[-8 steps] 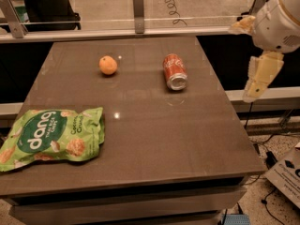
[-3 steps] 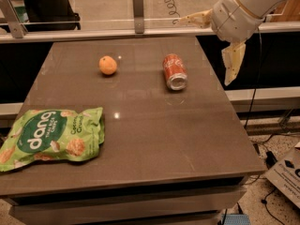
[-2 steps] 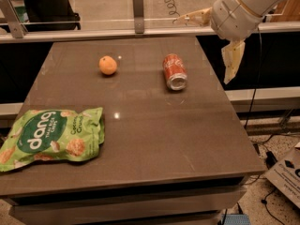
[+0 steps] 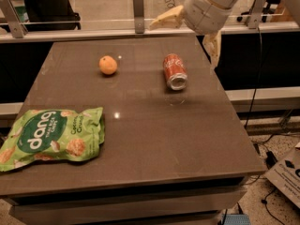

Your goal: Place coke can upright

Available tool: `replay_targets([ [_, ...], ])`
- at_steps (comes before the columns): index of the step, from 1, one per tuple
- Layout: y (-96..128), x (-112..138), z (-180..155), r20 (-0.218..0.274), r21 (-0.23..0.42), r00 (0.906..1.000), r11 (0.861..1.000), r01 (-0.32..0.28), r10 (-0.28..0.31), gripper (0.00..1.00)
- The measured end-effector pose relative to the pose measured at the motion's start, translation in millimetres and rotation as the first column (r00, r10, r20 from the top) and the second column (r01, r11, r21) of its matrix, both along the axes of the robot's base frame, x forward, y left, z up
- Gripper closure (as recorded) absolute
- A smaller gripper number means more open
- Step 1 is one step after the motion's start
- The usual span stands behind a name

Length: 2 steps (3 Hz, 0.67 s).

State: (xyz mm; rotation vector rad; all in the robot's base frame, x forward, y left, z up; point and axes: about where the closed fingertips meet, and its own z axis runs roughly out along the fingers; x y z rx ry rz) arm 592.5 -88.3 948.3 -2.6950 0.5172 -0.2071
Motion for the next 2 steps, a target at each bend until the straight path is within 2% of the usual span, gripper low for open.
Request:
replay_targets([
  [1,9.4,22.9,-8.3,0.078,-0.083,0.9811,0.982,-0.171,0.177,0.0],
  [2,7.7,48.6,-11.9,0.148,-0.178,0.9343,0.938,-0.297,0.324,0.0],
])
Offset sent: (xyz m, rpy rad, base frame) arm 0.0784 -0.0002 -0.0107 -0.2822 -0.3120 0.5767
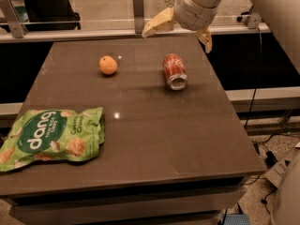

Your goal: Place coke can upright

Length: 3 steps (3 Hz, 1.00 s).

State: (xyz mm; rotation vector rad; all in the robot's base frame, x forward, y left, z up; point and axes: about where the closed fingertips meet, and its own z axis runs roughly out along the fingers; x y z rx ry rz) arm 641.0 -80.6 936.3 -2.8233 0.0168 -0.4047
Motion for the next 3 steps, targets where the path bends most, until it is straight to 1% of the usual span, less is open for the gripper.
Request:
replay_targets([
  [1,-7.6,24.4,-2.9,0.057,-0.083,0.9933,0.992,-0.096,0.101,0.0],
  [2,-19.9,42.0,-14.2,0.073,-0.144,0.9895,0.983,-0.114,0.125,0.0],
  [3,-24.6,46.2,-28.8,0.073,-0.152,0.9921,0.984,-0.09,0.102,0.0],
])
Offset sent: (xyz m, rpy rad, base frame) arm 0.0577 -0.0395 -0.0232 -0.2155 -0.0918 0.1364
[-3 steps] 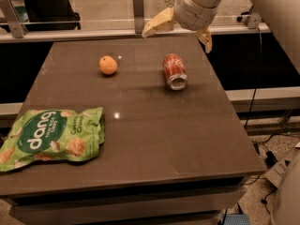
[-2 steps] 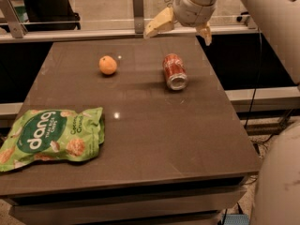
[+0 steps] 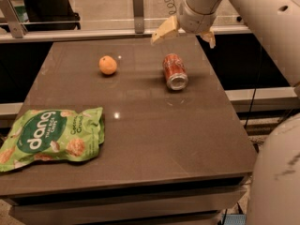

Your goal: Place coke can upright

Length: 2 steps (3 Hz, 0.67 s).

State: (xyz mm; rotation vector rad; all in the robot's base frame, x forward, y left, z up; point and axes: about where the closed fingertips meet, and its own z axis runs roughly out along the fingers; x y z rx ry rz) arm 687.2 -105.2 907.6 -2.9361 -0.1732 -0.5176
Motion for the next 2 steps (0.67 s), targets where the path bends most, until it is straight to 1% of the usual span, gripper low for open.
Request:
replay_targets([
  [1,3.2,-9.9,-22.2,-0.025,0.011,0.9985,0.999,0.049,-0.049,0.0],
  [2,11.0,-18.0,-48.3,-0.064,-0.001,0.9938,0.996,0.091,-0.091,0.0],
])
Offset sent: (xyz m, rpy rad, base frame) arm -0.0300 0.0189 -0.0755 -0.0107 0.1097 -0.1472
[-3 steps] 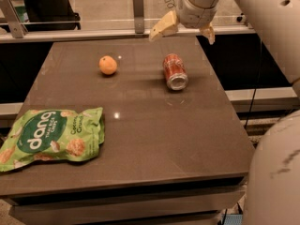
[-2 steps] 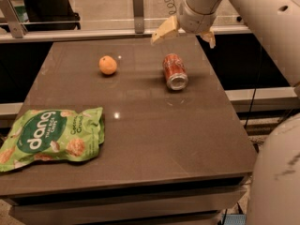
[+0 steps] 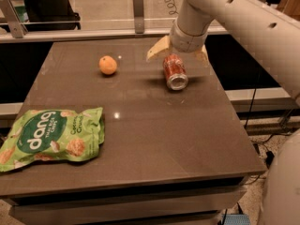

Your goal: Place coke can upright

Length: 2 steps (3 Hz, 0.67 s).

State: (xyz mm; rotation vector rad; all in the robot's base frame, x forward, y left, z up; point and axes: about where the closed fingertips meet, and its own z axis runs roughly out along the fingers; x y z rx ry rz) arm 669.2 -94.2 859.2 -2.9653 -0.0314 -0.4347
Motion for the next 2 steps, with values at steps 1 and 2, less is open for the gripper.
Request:
replay_targets([
  [1,6.2,-0.9,-19.4,-0.034,-0.018,0.9993,1.0,0.015,-0.016,0.0],
  [2,12.1,3.9,-25.8,-0.043,-0.047,0.999,0.999,0.007,-0.009,0.17],
])
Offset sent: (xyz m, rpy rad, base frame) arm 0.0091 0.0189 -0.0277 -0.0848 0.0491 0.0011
